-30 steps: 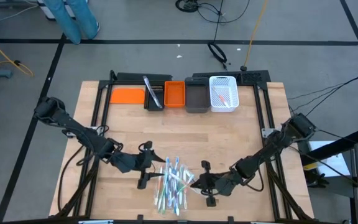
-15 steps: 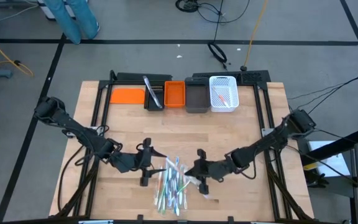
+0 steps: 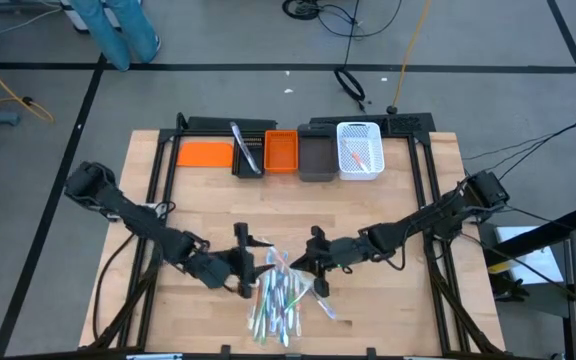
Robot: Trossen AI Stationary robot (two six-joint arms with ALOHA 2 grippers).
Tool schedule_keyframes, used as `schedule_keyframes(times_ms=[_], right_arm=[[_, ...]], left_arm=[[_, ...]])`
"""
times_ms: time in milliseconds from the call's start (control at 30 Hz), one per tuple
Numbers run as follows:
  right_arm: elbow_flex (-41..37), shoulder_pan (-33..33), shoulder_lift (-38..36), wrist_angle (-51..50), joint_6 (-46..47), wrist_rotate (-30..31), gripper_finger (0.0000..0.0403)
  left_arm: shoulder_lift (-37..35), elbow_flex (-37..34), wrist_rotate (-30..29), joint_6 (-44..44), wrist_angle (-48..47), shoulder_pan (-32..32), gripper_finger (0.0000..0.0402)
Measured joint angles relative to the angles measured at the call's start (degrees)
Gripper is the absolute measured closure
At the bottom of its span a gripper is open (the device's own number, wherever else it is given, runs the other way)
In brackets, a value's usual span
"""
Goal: Pick & Place Toothbrushes
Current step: Put the orange toothbrush into the white bin
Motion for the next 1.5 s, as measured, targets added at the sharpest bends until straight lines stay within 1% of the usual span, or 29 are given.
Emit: schedule_keyframes(times_ms=[67, 233, 300, 400, 533, 633, 700, 833, 1033, 1100, 1167, 1333, 1467, 1500], right_arm=[[0.01, -0.23, -0.08, -0.18, -0.01, -0.02, 0.0403], [-0.09, -0.5, 0.06, -0.46, 0.15, -1.66, 0.0403], [-0.09, -0.48, 0.06, -0.78, 0.15, -1.59, 0.0403], [-0.09, -0.59, -0.15, -0.4, 0.15, -1.55, 0.0403], [-0.03, -0.89, -0.86, -0.12, 0.15, -1.61, 0.0403], [-0.11, -0.91, -1.74, -0.75, 0.15, -2.09, 0.0403], [-0.09, -1.02, -2.41, -0.12, 0.15, -2.96, 0.0403], [-0.09, -0.98, -3.44, -0.78, -0.01, -2.99, 0.0403], [-0.09, -0.98, -3.94, -1.12, -0.04, -3.01, 0.0403], [-0.09, -0.98, -3.94, -1.26, -0.04, -2.99, 0.0403], [-0.09, -0.98, -3.94, -1.7, -0.04, -2.99, 0.0403], [-0.09, -0.98, -3.92, -1.67, -0.05, -3.0, 0.0403], [-0.05, -0.98, -3.97, -1.48, -0.06, -2.95, 0.0403], [-0.01, -0.98, -3.99, -1.36, -0.05, -2.91, 0.0403]], left_arm=[[2.76, 3.39, -2.7, 2.42, -2.92, -0.66, 0.0158], [9.6, 14.04, -12.0, 7.54, -16.19, -2.35, 0.0158], [12.29, 18.49, -13.06, 8.04, -21.58, -2.6, 0.0158], [16.23, 23.92, -13.1, 8.13, -28.82, -2.54, 0.0158], [20.72, 29.19, -13.04, 7.93, -37.05, -2.2, 0.0158], [22.62, 31.28, -13.98, 8.06, -40.59, -2.18, 0.0158], [23.05, 31.39, -15.89, 8.07, -41.63, -2.17, 0.0158], [23.05, 31.44, -16.69, 7.73, -43.46, -1.53, 0.0158], [23.05, 31.44, -17.8, 7.27, -43.1, -0.85, 0.0161], [23.07, 31.44, -17.8, 6.58, -43.06, -0.65, 0.0176], [23.05, 31.44, -17.82, 5.73, -43.08, -0.52, 0.0203], [23.05, 31.44, -17.51, 5.8, -43.03, -0.6, 0.0299], [23.05, 31.4, -15.28, 6.73, -43.28, -0.74, 0.0375], [23.07, 31.37, -14.51, 6.69, -43.25, -0.77, 0.0386]])
